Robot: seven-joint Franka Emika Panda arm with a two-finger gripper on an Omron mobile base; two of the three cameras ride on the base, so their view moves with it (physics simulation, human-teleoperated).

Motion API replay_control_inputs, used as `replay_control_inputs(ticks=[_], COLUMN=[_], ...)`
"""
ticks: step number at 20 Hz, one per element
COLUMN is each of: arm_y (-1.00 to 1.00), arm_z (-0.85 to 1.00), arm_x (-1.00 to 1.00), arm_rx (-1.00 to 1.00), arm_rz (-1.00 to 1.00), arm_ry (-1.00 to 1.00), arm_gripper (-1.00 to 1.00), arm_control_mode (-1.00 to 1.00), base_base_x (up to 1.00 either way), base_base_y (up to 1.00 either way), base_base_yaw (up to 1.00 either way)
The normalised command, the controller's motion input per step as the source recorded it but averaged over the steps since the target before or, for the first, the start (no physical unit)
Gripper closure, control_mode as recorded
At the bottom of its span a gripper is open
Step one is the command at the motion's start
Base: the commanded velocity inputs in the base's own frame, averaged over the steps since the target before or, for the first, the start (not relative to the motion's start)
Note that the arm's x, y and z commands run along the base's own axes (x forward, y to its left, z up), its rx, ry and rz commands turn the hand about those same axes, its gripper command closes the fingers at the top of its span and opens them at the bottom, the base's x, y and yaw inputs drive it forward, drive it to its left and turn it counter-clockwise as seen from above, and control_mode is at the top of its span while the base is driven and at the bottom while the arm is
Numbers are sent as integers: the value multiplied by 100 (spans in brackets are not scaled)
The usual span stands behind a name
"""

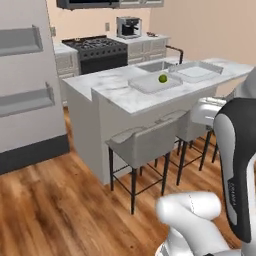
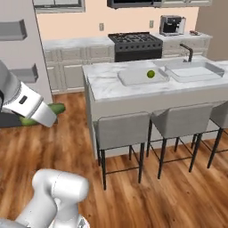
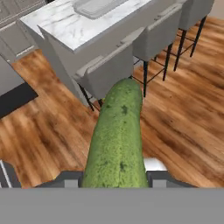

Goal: Place the cold items (cucumber and lime) from the fridge in one tupperware on the dining counter. Place the warm items (hot dog and kebab skewer) in the stove area in another tupperware.

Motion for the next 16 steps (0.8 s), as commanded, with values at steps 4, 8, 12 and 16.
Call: replay_control_inputs(ticks=[4, 8, 12, 16], arm_y=[0, 0, 0, 0], arm_z=[0, 0, 0, 0], arm_x=[0, 0, 0, 0], arm_rx=[0, 0, 0, 0], arm_rz=[0, 0, 0, 0], arm_ry=[0, 0, 0, 0], arm_gripper=[100, 100, 100, 100], arm_control_mode=[100, 100, 100, 100], base_base_x=[43, 70, 82, 84], base_base_y=[-84, -72, -62, -65], base_base_yaw=[-12, 31, 49, 46])
